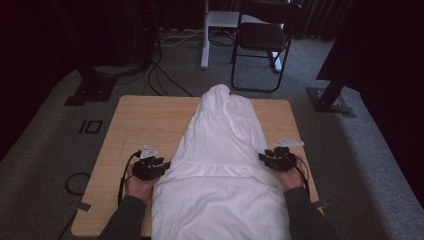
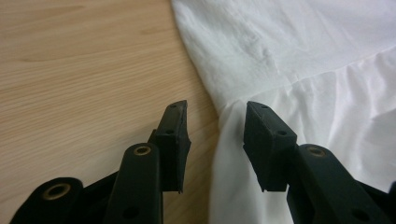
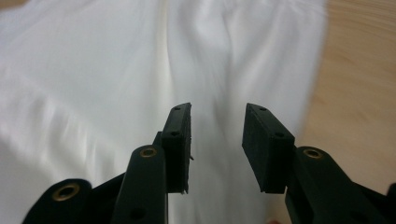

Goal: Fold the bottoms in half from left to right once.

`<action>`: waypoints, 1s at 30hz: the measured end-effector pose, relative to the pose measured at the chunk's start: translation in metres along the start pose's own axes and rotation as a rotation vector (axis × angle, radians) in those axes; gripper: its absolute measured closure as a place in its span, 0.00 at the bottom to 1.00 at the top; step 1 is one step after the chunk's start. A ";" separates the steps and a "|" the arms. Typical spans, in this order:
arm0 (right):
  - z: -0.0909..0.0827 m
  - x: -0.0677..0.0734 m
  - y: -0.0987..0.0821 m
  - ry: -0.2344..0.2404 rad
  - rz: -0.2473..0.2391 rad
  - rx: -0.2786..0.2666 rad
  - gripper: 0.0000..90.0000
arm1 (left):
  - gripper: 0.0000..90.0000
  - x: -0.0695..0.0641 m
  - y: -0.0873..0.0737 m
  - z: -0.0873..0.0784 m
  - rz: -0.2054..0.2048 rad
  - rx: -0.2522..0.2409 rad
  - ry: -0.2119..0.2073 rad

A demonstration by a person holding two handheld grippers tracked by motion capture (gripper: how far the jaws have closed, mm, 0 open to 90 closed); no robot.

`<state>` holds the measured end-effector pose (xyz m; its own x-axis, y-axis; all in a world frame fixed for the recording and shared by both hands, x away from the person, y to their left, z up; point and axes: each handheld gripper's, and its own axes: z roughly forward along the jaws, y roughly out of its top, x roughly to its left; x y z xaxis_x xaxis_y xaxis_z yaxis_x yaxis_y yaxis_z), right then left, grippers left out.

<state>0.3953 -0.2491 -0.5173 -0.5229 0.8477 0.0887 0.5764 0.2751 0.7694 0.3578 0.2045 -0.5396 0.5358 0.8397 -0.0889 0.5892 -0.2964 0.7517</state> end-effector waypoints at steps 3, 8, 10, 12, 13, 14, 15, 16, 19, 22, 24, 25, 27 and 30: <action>0.031 -0.004 0.019 0.011 0.023 0.025 0.60 | 0.65 -0.004 0.001 0.007 0.015 0.018 -0.002; 0.064 -0.015 0.025 0.062 0.129 0.092 0.68 | 0.62 -0.007 -0.001 0.013 0.026 0.043 0.000; 0.064 -0.012 0.025 0.057 0.095 0.137 0.93 | 0.61 -0.008 -0.002 0.014 0.032 0.055 0.000; 0.047 -0.006 0.030 -0.004 0.015 0.069 1.00 | 0.61 -0.010 -0.004 0.016 0.041 0.068 0.002; 0.032 -0.005 0.034 -0.028 -0.006 0.003 1.00 | 0.61 -0.011 -0.005 0.016 0.047 0.062 0.007; 0.016 -0.005 0.038 -0.069 -0.017 -0.059 1.00 | 0.62 -0.012 -0.006 0.016 0.048 0.059 0.013; 0.000 -0.007 0.041 -0.117 -0.030 -0.110 1.00 | 0.62 -0.013 -0.006 0.015 0.053 0.061 0.018; -0.013 -0.010 0.043 -0.163 -0.032 -0.145 1.00 | 0.62 -0.014 -0.006 0.015 0.061 0.063 0.021; -0.024 -0.028 0.037 -0.230 0.010 -0.135 1.00 | 0.62 -0.017 -0.007 0.015 0.066 0.065 0.015; -0.002 -0.043 0.017 -0.227 0.046 -0.048 1.00 | 0.61 -0.017 -0.006 0.014 0.067 0.078 -0.001; 0.014 -0.049 0.005 -0.191 0.082 -0.005 1.00 | 0.58 -0.015 -0.003 0.012 0.052 0.081 0.001; 0.020 -0.051 0.000 -0.184 0.094 0.010 1.00 | 0.56 -0.013 0.000 0.010 0.042 0.059 -0.002; 0.028 -0.053 -0.006 -0.170 0.119 0.028 0.99 | 0.54 -0.010 0.011 0.003 0.023 0.000 -0.003; 0.032 -0.052 -0.008 -0.174 0.109 0.049 0.99 | 0.51 -0.010 0.036 0.002 0.024 -0.064 0.000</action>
<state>0.4382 -0.2806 -0.5483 -0.3417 0.9381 0.0562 0.6557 0.1951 0.7294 0.3755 0.1847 -0.5129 0.5491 0.8328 -0.0699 0.5361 -0.2868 0.7940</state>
